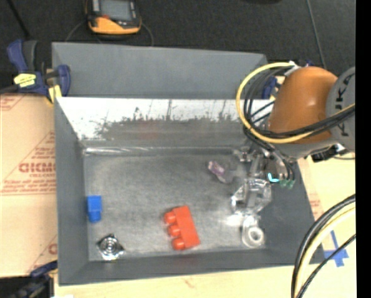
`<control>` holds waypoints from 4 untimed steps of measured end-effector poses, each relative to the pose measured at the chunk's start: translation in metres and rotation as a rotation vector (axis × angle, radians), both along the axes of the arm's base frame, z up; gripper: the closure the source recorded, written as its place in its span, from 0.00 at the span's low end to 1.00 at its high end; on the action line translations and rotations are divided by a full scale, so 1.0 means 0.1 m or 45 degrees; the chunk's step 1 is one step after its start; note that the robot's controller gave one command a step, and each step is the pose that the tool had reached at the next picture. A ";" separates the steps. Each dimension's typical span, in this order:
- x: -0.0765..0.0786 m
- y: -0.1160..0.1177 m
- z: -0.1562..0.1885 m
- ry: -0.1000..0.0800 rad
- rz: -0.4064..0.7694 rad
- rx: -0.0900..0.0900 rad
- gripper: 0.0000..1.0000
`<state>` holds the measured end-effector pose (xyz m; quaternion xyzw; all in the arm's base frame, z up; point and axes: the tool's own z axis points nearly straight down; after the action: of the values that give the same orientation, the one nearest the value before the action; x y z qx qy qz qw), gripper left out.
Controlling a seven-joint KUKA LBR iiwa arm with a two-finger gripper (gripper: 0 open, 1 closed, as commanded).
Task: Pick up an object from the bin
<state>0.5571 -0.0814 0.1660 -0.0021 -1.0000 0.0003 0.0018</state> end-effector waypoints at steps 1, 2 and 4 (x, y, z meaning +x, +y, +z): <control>0.39 -0.56 -0.79 -0.015 0.229 0.023 0.00; 0.64 -0.16 -0.64 -0.015 -0.023 0.003 0.00; 0.21 0.05 -0.96 -0.006 -0.739 0.001 0.00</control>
Offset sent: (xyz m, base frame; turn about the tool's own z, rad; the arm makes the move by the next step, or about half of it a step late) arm 0.0402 -0.0797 -0.0960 -0.1858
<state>0.5777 -0.0764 0.0700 -0.2883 -0.9575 -0.0006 -0.0006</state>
